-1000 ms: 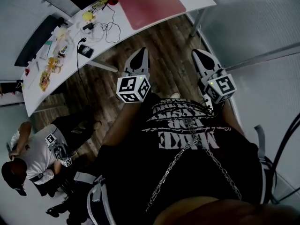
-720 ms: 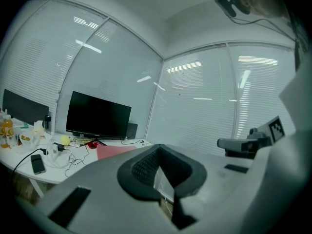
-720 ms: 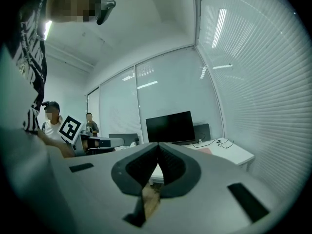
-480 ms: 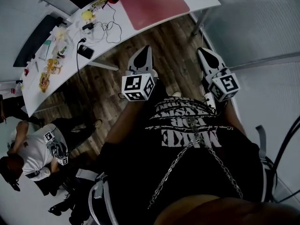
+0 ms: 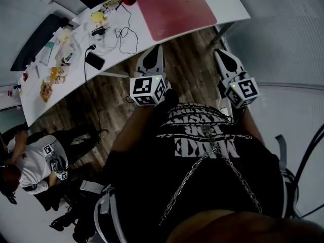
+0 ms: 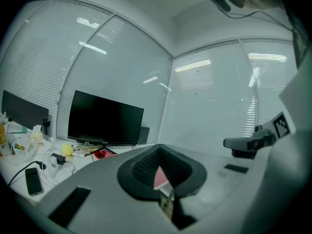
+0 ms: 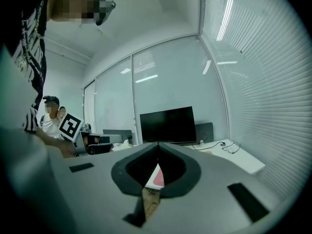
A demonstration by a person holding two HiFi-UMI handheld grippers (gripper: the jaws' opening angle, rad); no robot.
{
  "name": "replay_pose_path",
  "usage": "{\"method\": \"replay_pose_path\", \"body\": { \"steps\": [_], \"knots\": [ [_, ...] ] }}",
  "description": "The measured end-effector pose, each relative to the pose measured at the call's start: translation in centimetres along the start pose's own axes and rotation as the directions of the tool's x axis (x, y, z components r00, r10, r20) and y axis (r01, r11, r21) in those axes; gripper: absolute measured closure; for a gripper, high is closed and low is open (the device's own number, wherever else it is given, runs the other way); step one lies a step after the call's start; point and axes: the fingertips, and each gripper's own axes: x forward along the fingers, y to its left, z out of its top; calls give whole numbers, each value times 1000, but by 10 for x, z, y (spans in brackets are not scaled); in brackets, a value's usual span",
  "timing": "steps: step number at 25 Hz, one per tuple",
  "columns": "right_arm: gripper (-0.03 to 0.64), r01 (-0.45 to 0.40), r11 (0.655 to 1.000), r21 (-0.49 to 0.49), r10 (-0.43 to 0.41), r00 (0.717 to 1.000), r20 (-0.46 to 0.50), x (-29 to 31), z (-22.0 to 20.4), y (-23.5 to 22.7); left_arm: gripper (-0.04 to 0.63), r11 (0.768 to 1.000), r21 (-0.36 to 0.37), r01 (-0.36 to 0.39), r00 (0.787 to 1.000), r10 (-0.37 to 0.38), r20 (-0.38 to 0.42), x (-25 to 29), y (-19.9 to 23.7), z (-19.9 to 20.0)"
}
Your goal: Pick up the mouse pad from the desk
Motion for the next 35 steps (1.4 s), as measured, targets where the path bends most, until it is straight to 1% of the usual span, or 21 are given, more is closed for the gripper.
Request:
{"method": "replay_pose_path", "body": {
  "steps": [3, 7, 11, 15, 20, 24, 27, 31, 35],
  "knots": [
    [617, -14, 1000, 3, 14, 1000, -14, 38, 3, -4, 589, 1000, -11, -15, 1000, 15, 4, 21, 32, 9],
    [617, -26, 999, -19, 25, 999, -19, 88, 14, -11, 589, 1000, -14, -15, 1000, 15, 15, 53, 69, 23],
    [617, -25, 999, -21, 24, 999, -25, 127, 22, -17, 589, 1000, -18, 2, 1000, -2, 18, 79, 93, 32],
    [617, -16, 999, -33, 16, 1000, -16, 158, 41, -18, 589, 1000, -22, 19, 1000, -18, 25, 97, 116, 44],
    [617, -20, 999, -32, 19, 1000, -23, 186, 46, -25, 589, 999, -48, 12, 1000, -11, 29, 123, 142, 49],
    [617, -17, 999, -50, 16, 1000, -27, 206, 45, -50, 589, 998, -59, -8, 1000, 8, 12, 150, 156, 41],
    [617, -25, 999, -29, 24, 999, -22, 223, 42, -77, 589, 997, -68, -42, 999, 41, -16, 171, 164, 32],
    [617, -65, 998, -21, 65, 997, -42, 249, 37, -118, 589, 993, -74, -96, 995, 94, -35, 207, 167, 26],
    [617, -120, 993, 1, 119, 991, -64, 277, 39, -158, 589, 984, -96, -148, 988, 144, -50, 247, 165, 25]
  ]
}}
